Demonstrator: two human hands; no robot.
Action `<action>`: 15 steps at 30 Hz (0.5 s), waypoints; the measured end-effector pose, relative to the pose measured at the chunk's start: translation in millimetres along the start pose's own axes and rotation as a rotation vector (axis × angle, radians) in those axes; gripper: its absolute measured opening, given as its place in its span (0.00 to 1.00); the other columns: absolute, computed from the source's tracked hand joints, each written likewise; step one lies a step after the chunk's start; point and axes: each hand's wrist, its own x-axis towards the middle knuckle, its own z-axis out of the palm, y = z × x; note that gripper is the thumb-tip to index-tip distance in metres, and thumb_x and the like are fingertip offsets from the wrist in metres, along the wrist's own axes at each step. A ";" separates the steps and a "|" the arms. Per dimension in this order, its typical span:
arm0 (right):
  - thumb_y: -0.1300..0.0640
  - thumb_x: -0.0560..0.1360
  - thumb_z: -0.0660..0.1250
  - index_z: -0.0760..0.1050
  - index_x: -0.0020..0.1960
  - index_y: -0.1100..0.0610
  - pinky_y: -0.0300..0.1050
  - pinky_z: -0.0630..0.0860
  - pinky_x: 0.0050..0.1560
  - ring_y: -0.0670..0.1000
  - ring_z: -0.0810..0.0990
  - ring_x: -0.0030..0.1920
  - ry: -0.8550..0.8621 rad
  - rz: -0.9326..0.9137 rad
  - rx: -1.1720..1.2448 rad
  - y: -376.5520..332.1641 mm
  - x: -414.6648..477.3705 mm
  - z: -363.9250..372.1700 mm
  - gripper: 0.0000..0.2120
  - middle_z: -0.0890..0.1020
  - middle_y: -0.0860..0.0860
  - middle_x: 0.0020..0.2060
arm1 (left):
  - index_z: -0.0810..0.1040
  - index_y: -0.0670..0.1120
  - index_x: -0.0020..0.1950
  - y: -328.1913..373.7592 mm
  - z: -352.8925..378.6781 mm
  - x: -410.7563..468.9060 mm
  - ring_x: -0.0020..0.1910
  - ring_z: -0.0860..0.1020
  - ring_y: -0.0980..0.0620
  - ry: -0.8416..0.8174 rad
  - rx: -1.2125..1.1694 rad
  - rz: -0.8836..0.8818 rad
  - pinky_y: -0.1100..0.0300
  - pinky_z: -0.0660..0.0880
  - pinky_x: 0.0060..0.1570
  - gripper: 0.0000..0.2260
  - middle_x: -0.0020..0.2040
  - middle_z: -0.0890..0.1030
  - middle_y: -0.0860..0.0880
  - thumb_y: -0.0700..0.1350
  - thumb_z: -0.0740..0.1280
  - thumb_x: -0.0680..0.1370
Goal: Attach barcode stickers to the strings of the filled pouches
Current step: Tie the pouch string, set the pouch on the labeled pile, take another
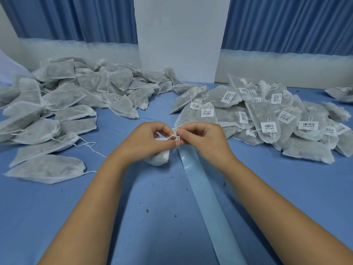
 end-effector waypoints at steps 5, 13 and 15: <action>0.66 0.74 0.71 0.83 0.44 0.58 0.42 0.81 0.49 0.48 0.84 0.38 0.034 0.002 0.042 -1.0 0.5 1.5 0.04 0.86 0.53 0.38 | 0.84 0.50 0.38 -0.4 0.6 -0.1 0.31 0.69 0.57 -0.020 0.004 0.038 0.64 0.66 0.33 0.07 0.29 0.76 0.56 0.49 0.74 0.75; 0.65 0.77 0.68 0.79 0.43 0.58 0.36 0.79 0.40 0.43 0.80 0.35 0.061 0.081 0.125 -1.5 0.4 5.1 0.05 0.83 0.47 0.33 | 0.78 0.51 0.37 -0.5 3.4 1.1 0.27 0.70 0.63 -0.021 0.116 0.085 0.71 0.66 0.31 0.09 0.28 0.76 0.63 0.42 0.70 0.77; 0.64 0.78 0.66 0.77 0.43 0.57 0.36 0.78 0.38 0.43 0.80 0.34 0.074 0.112 0.121 -2.2 0.0 7.6 0.07 0.81 0.45 0.31 | 0.76 0.50 0.37 0.1 6.4 1.6 0.25 0.68 0.62 -0.015 0.190 0.109 0.70 0.64 0.28 0.08 0.26 0.74 0.64 0.42 0.68 0.77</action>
